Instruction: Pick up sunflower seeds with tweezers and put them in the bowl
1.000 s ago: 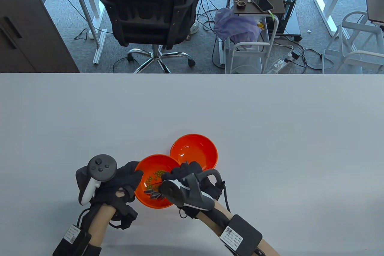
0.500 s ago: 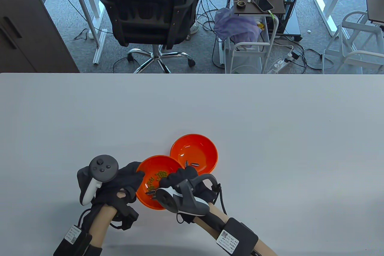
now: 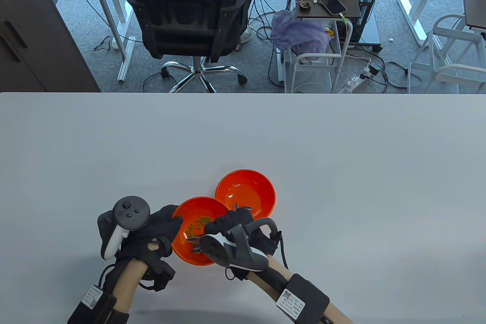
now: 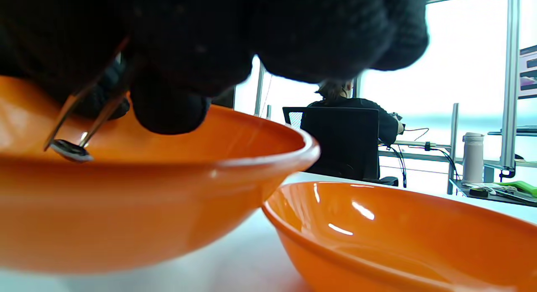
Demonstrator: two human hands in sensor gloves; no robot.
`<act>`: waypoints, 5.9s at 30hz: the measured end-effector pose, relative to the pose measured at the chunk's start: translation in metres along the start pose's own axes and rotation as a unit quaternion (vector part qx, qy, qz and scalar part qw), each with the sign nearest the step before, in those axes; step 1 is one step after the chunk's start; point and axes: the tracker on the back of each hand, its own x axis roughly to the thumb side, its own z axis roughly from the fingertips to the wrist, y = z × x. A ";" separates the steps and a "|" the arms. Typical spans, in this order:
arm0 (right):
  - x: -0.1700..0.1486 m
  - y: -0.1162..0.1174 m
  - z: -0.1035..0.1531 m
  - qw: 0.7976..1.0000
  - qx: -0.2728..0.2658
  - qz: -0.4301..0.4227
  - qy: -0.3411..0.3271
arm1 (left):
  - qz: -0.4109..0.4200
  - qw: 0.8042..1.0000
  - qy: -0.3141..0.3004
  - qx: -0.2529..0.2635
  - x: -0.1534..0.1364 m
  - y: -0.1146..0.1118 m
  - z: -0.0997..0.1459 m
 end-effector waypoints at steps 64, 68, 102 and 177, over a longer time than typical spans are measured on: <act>-0.037 -0.017 -0.008 0.999 0.014 -0.021 0.046 | -0.006 1.000 0.008 0.006 -0.002 0.004 0.000; -0.023 -0.010 -0.007 0.999 0.044 -0.008 0.016 | -0.006 1.000 0.008 0.005 -0.002 0.004 0.000; -0.003 0.005 -0.002 0.998 0.053 0.013 -0.021 | -0.011 1.000 0.007 0.001 -0.002 0.002 -0.001; -0.023 -0.001 -0.007 0.991 0.115 0.000 -0.076 | -0.011 1.000 0.015 -0.002 -0.005 0.004 -0.003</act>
